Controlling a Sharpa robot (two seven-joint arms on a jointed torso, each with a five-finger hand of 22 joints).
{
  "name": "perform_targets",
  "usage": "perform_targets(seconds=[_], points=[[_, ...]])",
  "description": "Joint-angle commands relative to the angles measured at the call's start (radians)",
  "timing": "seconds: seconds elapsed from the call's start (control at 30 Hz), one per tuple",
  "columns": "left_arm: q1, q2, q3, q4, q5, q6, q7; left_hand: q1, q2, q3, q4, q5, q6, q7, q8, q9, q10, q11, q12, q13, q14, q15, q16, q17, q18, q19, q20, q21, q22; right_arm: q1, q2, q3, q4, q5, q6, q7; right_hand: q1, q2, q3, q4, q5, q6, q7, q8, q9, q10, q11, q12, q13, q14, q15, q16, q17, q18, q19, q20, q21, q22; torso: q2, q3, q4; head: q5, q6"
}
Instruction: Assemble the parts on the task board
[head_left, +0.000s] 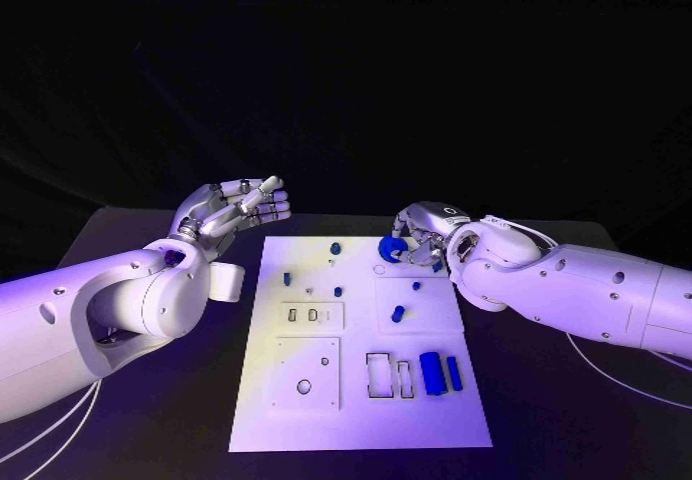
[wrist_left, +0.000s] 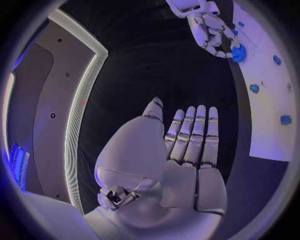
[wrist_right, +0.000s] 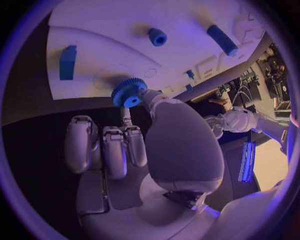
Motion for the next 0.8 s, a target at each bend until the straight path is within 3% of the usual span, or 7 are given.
perform_targets(seconds=[0.03, 0.37, 0.57, 0.8], points=[[0.001, 0.002, 0.001, 0.001, -0.004, 0.016, 0.006, 0.008, 0.0, -0.004, 0.0, 0.005, -0.008, 0.035, 0.005, 0.001, -0.003, 0.007, -0.004, -0.001, -0.006, -0.001, -0.006, 0.001, 0.006, -0.006, 0.001, -0.001, -0.001, 0.002, -0.003, 0.001, 0.033, -0.082, -0.067, -0.04, -0.007, -0.01, 0.007, 0.0, 0.007, 0.038, -0.031, -0.001, 0.014, 0.03, -0.007, 0.003, 0.158, 0.106, -0.009, 0.004, 0.263, -0.01, 0.007, -0.003, 0.007, 0.028, 0.001, -0.0002, 0.0008, 0.002, 0.001], [0.001, 0.003, 0.001, 0.001, -0.004, 0.016, 0.006, 0.009, 0.001, -0.004, 0.001, 0.005, -0.008, 0.035, 0.005, 0.001, -0.002, 0.007, -0.005, -0.001, -0.006, -0.001, -0.006, 0.002, 0.006, -0.006, 0.001, -0.001, -0.001, 0.003, 0.044, 0.001, 0.089, -0.144, -0.085, -0.052, -0.013, -0.016, 0.013, 0.002, 0.017, 0.037, -0.031, -0.005, 0.015, 0.03, -0.007, 0.003, 0.159, 0.106, -0.009, 0.004, 0.263, -0.011, 0.008, -0.004, 0.008, 0.029, 0.001, -0.0008, 0.0011, 0.01, -0.001], [0.001, 0.005, 0.001, 0.001, -0.004, 0.016, 0.006, 0.009, 0.001, -0.004, 0.001, 0.005, -0.008, 0.035, 0.005, 0.001, -0.002, 0.007, -0.005, -0.001, -0.006, -0.001, -0.006, 0.002, 0.006, -0.006, 0.001, -0.001, -0.001, -0.002, 0.099, 0.0, 0.072, -0.167, -0.082, -0.052, -0.014, -0.017, 0.015, 0.002, 0.019, 0.036, -0.031, -0.006, 0.015, 0.03, -0.007, 0.003, 0.159, 0.106, -0.009, 0.004, 0.263, -0.011, 0.008, -0.004, 0.008, 0.03, 0.002, -0.001, 0.0028, 0.014, -0.001], [0.001, 0.008, 0.001, 0.001, -0.004, 0.017, 0.006, 0.009, 0.001, -0.004, 0.002, 0.005, -0.008, 0.035, 0.006, 0.001, -0.002, 0.007, -0.006, -0.001, -0.007, -0.001, -0.006, 0.002, 0.006, -0.006, 0.001, -0.001, -0.002, -0.025, 0.159, 0.0, 0.027, -0.172, -0.075, -0.044, -0.014, -0.019, 0.018, 0.001, 0.022, 0.034, -0.031, -0.009, 0.014, 0.03, -0.007, 0.003, 0.158, 0.106, -0.009, 0.004, 0.263, -0.011, 0.008, -0.004, 0.007, 0.03, 0.002, -0.0015, 0.0023, 0.014, -0.003]])
